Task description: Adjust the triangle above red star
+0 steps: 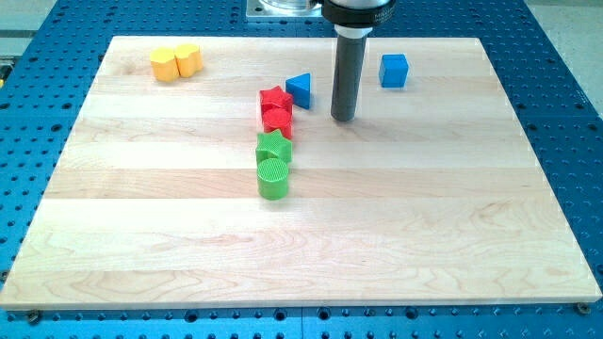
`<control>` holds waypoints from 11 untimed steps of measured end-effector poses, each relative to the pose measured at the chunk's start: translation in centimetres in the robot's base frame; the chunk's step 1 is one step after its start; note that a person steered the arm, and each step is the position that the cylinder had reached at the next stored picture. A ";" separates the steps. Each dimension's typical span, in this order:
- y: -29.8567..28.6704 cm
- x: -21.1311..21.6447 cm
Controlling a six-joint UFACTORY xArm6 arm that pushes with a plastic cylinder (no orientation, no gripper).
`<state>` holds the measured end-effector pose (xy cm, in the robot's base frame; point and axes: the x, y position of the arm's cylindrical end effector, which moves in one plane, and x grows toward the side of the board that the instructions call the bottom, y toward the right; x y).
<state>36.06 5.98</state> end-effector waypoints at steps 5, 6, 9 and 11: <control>-2.6 -2.8; -4.0 -3.2; -5.6 -5.5; -17.7 -8.3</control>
